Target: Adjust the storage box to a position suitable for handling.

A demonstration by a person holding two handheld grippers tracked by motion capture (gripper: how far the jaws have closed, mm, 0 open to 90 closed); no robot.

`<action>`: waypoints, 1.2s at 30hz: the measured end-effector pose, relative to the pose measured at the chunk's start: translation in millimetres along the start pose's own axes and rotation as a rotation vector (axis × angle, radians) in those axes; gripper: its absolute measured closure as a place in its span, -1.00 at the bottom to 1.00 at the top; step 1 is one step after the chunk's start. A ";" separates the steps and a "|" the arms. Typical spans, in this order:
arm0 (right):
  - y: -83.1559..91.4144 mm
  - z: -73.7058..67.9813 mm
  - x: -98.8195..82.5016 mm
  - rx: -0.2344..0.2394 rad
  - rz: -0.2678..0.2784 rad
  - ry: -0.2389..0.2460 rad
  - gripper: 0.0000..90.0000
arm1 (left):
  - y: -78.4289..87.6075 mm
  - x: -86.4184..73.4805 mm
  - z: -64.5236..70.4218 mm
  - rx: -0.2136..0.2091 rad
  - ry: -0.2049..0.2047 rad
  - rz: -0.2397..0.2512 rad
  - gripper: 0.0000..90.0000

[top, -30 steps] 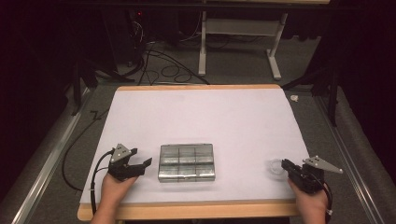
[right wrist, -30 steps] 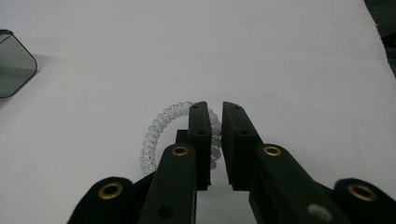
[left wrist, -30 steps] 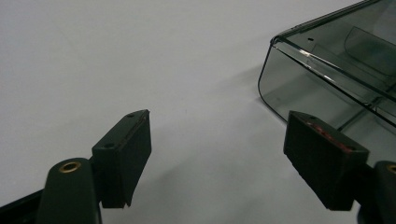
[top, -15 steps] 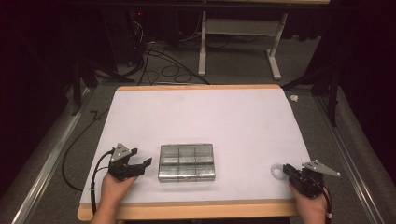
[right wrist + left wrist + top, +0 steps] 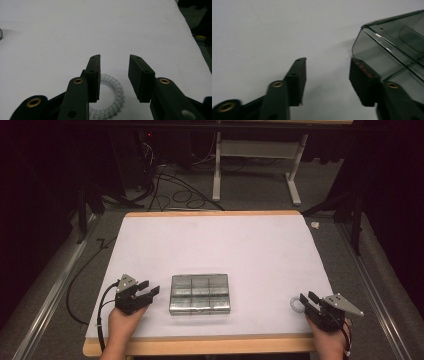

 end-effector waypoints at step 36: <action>5.5 2.0 -7.5 0.044 0.017 -0.027 0.46 | -17.4 -52.5 75.2 -0.022 0.002 -0.141 1.00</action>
Point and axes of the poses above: each handheld gripper's, and its own axes: y roughly backward along the jaws, x roughly out of its top, z roughly to its right, the point moved 6 cm from there along -y, roughly forward along the jaws
